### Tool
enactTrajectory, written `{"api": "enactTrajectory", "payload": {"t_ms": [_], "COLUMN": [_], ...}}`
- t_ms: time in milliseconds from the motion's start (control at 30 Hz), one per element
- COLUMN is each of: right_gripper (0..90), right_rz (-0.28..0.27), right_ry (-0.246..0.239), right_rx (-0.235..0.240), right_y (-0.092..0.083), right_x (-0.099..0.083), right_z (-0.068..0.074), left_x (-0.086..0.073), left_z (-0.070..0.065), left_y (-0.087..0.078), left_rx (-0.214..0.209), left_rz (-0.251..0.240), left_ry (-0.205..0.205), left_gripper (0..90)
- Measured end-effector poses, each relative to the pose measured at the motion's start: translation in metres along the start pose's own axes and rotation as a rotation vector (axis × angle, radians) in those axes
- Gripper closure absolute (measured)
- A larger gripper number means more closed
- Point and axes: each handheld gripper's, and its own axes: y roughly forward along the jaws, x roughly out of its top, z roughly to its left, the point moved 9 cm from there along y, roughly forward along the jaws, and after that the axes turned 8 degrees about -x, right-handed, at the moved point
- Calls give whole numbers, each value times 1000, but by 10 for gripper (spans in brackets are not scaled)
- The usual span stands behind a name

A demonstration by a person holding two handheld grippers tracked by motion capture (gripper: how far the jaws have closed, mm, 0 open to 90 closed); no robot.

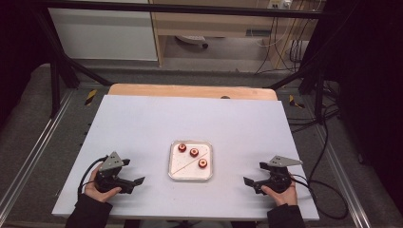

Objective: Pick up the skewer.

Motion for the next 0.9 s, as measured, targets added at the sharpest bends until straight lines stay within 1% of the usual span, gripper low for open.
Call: {"api": "enactTrajectory", "payload": {"t_ms": [300, 467, 633, 900], "right_gripper": [18, 18, 18, 15], "right_rz": [-1, 0, 1, 4], "right_ry": [5, 1, -3, -1], "right_rx": [-2, -2, 2, 5], "right_y": [-1, -1, 0, 1], "right_x": [1, 1, 2, 1], "right_z": [0, 0, 2, 3], "left_x": [4, 6, 9, 14], "left_z": [-6, -8, -13, -22], "left_y": [3, 6, 8, 14], "left_rx": [-5, -8, -10, -27], "left_rz": [3, 1, -3, -3], "left_ry": [17, 11, 18, 22], "left_gripper": [76, 76, 76, 78]}}
